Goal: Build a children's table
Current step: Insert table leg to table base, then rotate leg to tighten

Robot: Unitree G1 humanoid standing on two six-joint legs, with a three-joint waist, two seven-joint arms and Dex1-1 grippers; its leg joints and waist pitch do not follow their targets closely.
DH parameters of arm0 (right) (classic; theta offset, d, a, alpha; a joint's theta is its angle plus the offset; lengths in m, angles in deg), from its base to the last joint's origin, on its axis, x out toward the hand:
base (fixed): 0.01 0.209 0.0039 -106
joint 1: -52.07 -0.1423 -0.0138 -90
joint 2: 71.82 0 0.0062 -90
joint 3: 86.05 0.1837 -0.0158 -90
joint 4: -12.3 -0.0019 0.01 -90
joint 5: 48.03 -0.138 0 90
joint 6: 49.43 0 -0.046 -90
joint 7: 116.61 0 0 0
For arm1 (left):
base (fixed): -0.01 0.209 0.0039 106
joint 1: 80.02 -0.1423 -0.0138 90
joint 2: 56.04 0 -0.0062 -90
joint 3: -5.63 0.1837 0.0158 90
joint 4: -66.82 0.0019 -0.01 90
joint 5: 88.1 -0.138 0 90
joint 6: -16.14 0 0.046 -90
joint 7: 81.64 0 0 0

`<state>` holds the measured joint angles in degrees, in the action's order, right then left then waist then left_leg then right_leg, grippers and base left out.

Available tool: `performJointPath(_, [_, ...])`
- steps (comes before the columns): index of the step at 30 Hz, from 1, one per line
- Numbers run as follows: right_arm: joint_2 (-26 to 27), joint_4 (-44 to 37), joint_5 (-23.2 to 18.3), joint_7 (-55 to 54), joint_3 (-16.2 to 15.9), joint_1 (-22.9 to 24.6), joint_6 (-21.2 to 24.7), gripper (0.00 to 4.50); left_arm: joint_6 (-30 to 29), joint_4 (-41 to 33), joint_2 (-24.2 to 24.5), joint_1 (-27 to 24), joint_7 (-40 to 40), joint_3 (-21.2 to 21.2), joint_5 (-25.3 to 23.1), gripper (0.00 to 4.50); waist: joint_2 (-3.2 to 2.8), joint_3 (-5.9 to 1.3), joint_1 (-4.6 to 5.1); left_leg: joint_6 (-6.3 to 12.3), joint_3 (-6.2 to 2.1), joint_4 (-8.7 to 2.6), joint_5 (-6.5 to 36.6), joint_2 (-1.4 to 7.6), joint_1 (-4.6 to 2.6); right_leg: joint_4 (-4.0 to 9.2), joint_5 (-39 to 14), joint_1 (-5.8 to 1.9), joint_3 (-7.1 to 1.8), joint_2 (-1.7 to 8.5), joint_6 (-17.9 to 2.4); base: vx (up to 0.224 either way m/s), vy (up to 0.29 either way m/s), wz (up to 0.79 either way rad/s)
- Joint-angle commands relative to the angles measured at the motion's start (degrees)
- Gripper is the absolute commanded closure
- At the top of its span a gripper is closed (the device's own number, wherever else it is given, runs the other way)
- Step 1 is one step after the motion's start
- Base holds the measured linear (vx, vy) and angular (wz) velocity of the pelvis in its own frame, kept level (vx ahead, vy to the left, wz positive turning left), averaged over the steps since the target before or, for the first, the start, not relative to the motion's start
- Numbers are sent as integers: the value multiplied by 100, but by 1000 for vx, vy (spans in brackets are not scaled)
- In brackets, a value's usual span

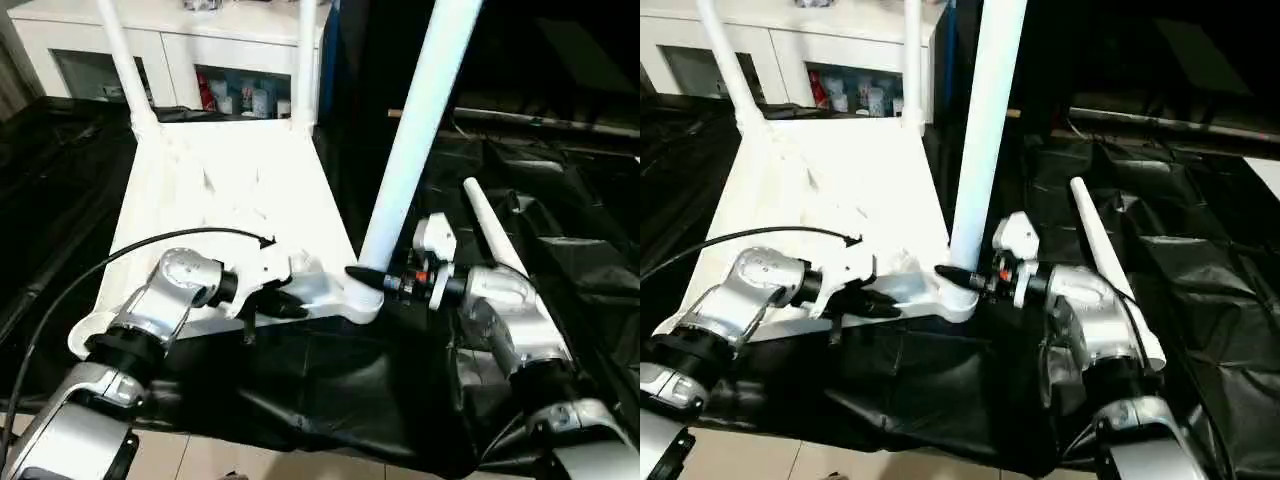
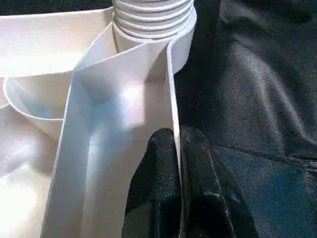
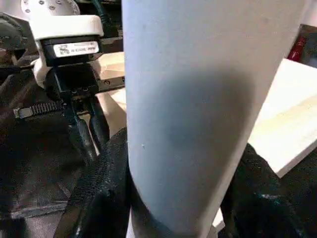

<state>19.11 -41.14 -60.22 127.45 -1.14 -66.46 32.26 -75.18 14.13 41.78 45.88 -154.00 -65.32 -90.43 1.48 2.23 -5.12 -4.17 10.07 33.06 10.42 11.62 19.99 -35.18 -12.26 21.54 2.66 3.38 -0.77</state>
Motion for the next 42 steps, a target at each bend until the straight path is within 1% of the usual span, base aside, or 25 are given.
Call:
performJointPath(1, [-88,533,611,-80,-482,462,224,264,277,-548,-92,19,-793,247,247,450,-118,-261,6,-55,-66,-465,1698,219,-63,447,-930,-158,-262,451,-1323,0,0,0])
performJointPath(4, [4,646,645,-365,-388,405,302,264,89,-510,-132,19,-604,190,223,450,-101,-269,18,-15,-53,-457,1537,211,-51,412,-586,-172,-252,440,-1404,0,0,0])
performJointPath(5, [74,854,706,-802,-298,282,361,264,50,-322,-209,83,-254,148,86,450,-30,-258,17,7,-43,-458,1573,206,-49,436,-706,-172,-250,443,-1393,0,0,0])
performJointPath(6, [145,1110,779,-1301,-209,136,434,264,-49,-123,-308,159,133,86,-32,450,-58,-238,23,-33,-53,-479,1654,201,-51,447,-992,-153,-255,457,-1360,0,0,0])
performJointPath(7, [145,1110,779,-1301,-209,136,434,264,-49,-123,-308,159,133,86,-32,450,-76,-202,34,-125,-68,-493,1975,198,-87,512,-1638,-111,-251,477,-1262,0,0,0])
performJointPath(8, [229,1426,821,-1868,-112,-40,531,264,-239,79,-430,248,522,-7,-81,450,-73,-187,33,-152,-77,-495,2139,198,-108,549,-1980,-95,-255,489,-1181,0,0,0])
performJointPath(9, [358,1842,835,-2642,25,-296,668,264,-551,293,-631,367,1009,-201,-22,450,-108,-144,64,-282,-98,-506,2428,196,-147,582,-2495,-41,-261,500,-1075,0,0,0])
performJointPath(10, [379,1908,837,-2771,48,-340,691,264,-612,325,-665,387,1087,-234,-9,450,-92,-132,85,-323,-124,-518,2598,184,-146,606,-2804,-52,-239,497,-982,0,0,0])
performJointPath(11, [457,2116,826,-3229,141,-488,771,264,-807,435,-785,456,1387,-339,17,450,-92,-132,119,-387,-194,-520,2933,158,-193,694,-3677,-43,-189,541,-619,-61,26,-17])
performJointPath(12, [457,2116,826,-3229,141,-488,771,264,-807,435,-785,456,1387,-339,17,450,-93,-125,148,-366,-213,-525,2968,156,-169,722,-3771,-40,-179,545,-557,-61,26,-17])
performJointPath(13, [543,2312,770,-3697,270,-636,851,264,-1016,554,-924,527,1772,-451,23,450,-156,-157,156,-347,-244,-548,2928,161,-136,724,-3630,-82,-171,555,-500,0,0,0])
performJointPath(15, [700,2582,648,-4518,495,-869,845,264,-1405,786,-1217,654,2557,-637,7,450,-154,-167,221,-350,-240,-563,2923,168,-128,706,-3170,-76,-151,519,-636,0,0,0])
performJointPath(16, [774,2685,602,-4854,579,-962,822,264,-1550,884,-1364,703,2928,-702,-16,450,-157,-170,223,-369,-233,-560,2922,169,-143,685,-3030,-70,-139,504,-698,0,0,0])
performJointPath(17, [852,2787,557,-5195,659,-1057,787,264,-1695,985,-1522,752,3317,-767,-42,450,-124,-165,199,-284,-186,-511,2908,132,-189,722,-2958,-18,-138,497,-761,0,0,0])
performJointPath(19, [939,2884,523,-5479,711,-1131,737,264,-1812,1074,-1710,790,3681,-828,-77,450,-103,-160,168,-137,-151,-500,2741,101,-174,745,-2956,-12,-151,503,-753,0,0,0])
performJointPath(21, [1025,3000,532,-5816,729,-1199,674,264,-1866,1159,-1946,851,4110,-937,-87,450,-93,-182,144,-67,-160,-528,2607,126,-142,719,-2680,-37,-148,515,-791,0,0,0])
performJointPath(22, [1113,3095,516,-6007,749,-1257,649,264,-1923,1197,-2153,916,4364,-1003,-80,450,-81,-182,157,-77,-159,-534,2545,133,-114,688,-2531,-50,-153,511,-827,0,0,0])
performJointPath(23, [1181,3190,557,-6227,742,-1315,638,264,-1970,1218,-2309,970,4559,-1014,-103,450,-109,-187,135,-110,-156,-537,2521,136,-123,675,-2346,-43,-149,502,-863,0,0,0])
performJointPath(24, [1193,3203,564,-6243,738,-1326,635,264,-1978,1221,-2326,978,4570,-1007,-110,450,-93,-204,129,-111,-136,-525,2513,132,-148,652,-2155,-31,-162,496,-915,0,0,0])
performJointPath(28, [1319,3392,632,-6352,767,-1513,587,264,-2050,1318,-2337,1042,4613,-893,-211,450,-92,-241,101,31,-86,-511,1982,125,-84,578,-1241,-107,-185,495,-1071,41,-1,3])
performJointPath(32, [1322,3475,625,-6283,816,-1601,521,264,-2036,1396,-2329,1092,4631,-908,-224,450,-57,-236,80,135,-76,-515,1752,114,-49,586,-1320,-156,-177,505,-1041,0,0,0])
performJointPath(36, [1318,3494,600,-6033,879,-1685,445,264,-2013,1433,-2319,1127,4623,-912,-234,450,-61,-220,58,67,-93,-542,1878,142,-67,633,-1832,-128,-171,519,-907,0,0,0])
performJointPath(38, [1303,3491,630,-6001,877,-1724,388,208,-2011,1422,-2305,1129,4601,-899,-236,450,-64,-225,59,36,-97,-552,1906,153,-68,627,-1776,-124,-173,517,-907,0,0,0])
performJointPath(41, [1261,3428,611,-5756,896,-1859,292,185,-1949,1388,-2216,1123,4470,-842,-264,450,-72,-229,68,23,-100,-555,1971,148,-63,622,-1723,-126,-171,513,-941,0,0,0])
performJointPath(42, [1244,3390,603,-5669,896,-1889,272,176,-1916,1377,-2182,1122,4428,-823,-278,450,-59,-266,60,38,-102,-547,1736,152,-19,594,-1415,-167,-177,535,-961,0,0,0])
